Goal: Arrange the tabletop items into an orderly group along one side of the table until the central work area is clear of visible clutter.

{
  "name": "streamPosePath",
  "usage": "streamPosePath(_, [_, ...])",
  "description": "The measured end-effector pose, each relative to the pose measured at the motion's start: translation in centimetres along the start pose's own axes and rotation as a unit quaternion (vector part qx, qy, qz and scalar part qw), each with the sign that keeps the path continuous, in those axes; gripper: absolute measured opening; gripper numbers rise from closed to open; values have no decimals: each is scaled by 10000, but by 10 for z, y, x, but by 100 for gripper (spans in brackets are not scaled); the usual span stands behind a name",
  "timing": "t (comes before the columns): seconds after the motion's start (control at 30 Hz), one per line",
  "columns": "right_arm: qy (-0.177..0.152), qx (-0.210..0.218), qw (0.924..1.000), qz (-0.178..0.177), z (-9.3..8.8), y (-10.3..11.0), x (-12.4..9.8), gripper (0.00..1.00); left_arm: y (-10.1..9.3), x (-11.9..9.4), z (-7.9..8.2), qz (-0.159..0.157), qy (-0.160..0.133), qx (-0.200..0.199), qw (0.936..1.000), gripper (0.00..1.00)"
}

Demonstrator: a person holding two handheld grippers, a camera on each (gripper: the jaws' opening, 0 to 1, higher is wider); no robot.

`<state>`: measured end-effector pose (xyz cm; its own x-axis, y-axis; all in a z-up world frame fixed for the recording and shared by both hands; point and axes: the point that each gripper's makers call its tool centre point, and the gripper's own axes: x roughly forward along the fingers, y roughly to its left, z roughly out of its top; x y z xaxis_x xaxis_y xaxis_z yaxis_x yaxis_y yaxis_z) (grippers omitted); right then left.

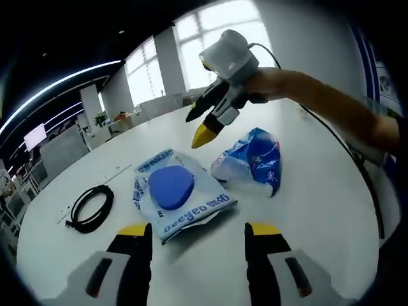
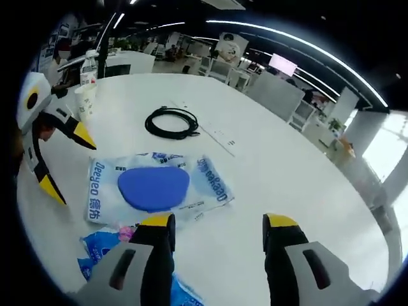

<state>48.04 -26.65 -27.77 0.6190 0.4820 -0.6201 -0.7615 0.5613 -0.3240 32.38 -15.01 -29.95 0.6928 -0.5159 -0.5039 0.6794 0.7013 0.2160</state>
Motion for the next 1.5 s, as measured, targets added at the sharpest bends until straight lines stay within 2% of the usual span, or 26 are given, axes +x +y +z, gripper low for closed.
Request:
streamPosePath(0.1, [28, 10, 10000, 3, -2, 2, 4, 47, 3, 2, 2, -24, -7, 28, 10000, 53])
streamPosePath(0.17, [29, 169, 9998, 88, -3, 5, 8, 43, 3, 4, 2, -39, -8, 58, 10000, 51])
streamPosePath(0.3, [-203, 818, 9952, 498, 2, 20, 14, 30, 7, 8, 2, -72, 11, 149, 9999, 48])
streamPosePath(0.37, [-243, 1029, 9932, 495, 3, 18, 15, 29, 7, 9, 1, -132, 33, 192, 9997, 47])
streamPosePath(0.5, [-156, 1284, 9903, 501, -1, 18, 17, 24, 3, 12, -1, -214, 69, 312, 9993, 43])
streamPosePath(0.53, [-76, 1421, 9880, 595, -4, 22, 18, 25, 4, 13, -1, -220, 70, 308, 9993, 43])
streamPosePath(0.7, [2, 1558, 9847, 782, -11, 30, 30, 22, 3, 20, -1, -318, 123, 328, 9989, 43])
streamPosePath(0.77, [36, 1558, 9846, 791, -20, 38, 36, 19, 0, 22, -5, -400, 208, 373, 9983, 42])
streamPosePath(0.9, [-71, 1560, 9835, 909, -15, 42, 30, 9, -1, 23, -9, -433, 190, 336, 9983, 28])
streamPosePath(0.97, [-63, 1519, 9845, 872, -15, 43, 30, 6, 1, 23, -10, -397, 206, 350, 9984, 24])
streamPosePath(1.07, [-26, 1477, 9850, 894, -17, 46, 30, 4, 2, 23, -10, -431, 188, 341, 9983, 22])
streamPosePath(1.23, [-49, 1635, 9819, 956, -15, 51, 28, 0, 1, 21, -13, -428, 211, 473, 9977, 17])
streamPosePath(1.27, [-49, 1632, 9820, 946, -15, 51, 27, 0, 1, 20, -13, -393, 191, 496, 9978, 9])
streamPosePath(1.3, [-46, 1607, 9822, 974, -15, 54, 27, 0, 1, 20, -13, -380, 182, 529, 9977, 7])
streamPosePath(1.5, [-111, 1631, 9820, 952, -14, 57, 24, 0, -4, 17, -14, -445, 124, 428, 9980, 4])
